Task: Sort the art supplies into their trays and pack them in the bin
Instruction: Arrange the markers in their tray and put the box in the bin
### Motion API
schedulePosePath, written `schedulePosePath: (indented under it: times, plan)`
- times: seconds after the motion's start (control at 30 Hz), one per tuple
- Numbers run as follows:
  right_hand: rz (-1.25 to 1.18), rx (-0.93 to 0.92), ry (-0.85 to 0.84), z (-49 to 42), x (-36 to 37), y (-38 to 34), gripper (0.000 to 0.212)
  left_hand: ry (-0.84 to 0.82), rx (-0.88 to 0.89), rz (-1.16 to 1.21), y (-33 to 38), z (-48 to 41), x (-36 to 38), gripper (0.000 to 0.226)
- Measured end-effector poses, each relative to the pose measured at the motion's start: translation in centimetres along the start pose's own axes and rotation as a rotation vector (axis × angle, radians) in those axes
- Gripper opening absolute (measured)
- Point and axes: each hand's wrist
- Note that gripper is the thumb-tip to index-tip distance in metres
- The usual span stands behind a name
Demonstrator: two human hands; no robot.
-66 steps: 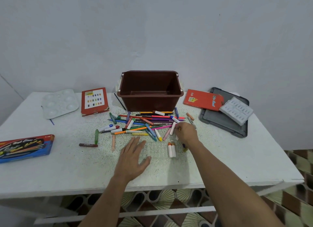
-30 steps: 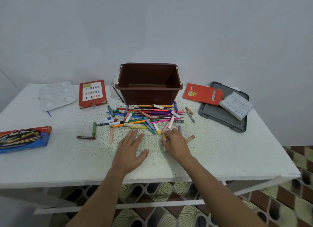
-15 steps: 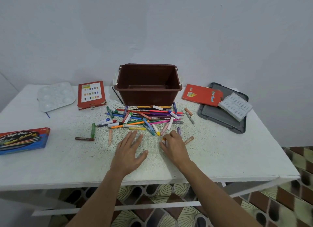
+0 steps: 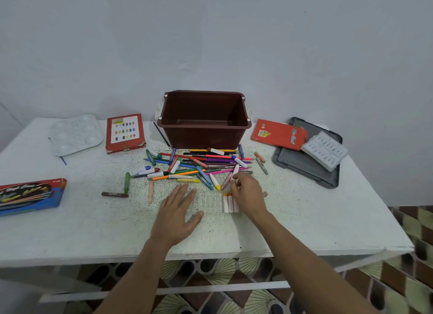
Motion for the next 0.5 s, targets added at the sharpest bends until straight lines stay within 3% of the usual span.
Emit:
schedulePosePath:
  times: [0.23,0.5]
  plan:
    - [0.107,0.014,-0.155,-2.9,-0.8,0.3,0.038,-0.003,0.006,0.027,0.0,-0.1,0.1,0.079]
    - [0.112,0.067,-0.213,-4.4,-0.6,-0.2,0.023,-0.009,-0.001,0.014,-0.2,-0.1,0.1,0.079]
Point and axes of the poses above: each hand's wrist, its own z-axis away from the middle knuckle, its own x-axis out of the palm, y = z × x, and after that the axes turned 6 degrees about z, right-handed
